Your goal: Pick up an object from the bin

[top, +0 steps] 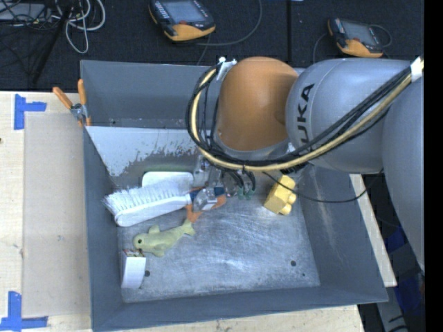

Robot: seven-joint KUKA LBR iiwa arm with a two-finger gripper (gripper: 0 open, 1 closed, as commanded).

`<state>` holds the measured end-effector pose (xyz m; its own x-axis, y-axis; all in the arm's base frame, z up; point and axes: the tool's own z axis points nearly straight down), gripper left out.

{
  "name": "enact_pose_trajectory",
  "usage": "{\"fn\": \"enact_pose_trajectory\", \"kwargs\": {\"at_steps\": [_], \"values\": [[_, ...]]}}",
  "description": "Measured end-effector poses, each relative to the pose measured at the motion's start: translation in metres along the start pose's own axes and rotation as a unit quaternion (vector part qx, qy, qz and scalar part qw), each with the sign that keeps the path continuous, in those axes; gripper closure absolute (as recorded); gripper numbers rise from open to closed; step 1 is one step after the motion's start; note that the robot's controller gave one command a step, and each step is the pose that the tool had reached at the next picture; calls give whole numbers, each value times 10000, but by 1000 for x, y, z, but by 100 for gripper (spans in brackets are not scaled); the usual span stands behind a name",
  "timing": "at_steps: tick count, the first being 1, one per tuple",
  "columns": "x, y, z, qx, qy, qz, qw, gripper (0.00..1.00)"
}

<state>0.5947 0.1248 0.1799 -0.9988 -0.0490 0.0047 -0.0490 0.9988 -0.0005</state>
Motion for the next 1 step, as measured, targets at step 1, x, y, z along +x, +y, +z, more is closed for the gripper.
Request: {"fn": "enact_pose_trajectory", "kwargs": {"at_steps": [1], "values": [[-2,0,-60,4,1,-210,9998,100]]}}
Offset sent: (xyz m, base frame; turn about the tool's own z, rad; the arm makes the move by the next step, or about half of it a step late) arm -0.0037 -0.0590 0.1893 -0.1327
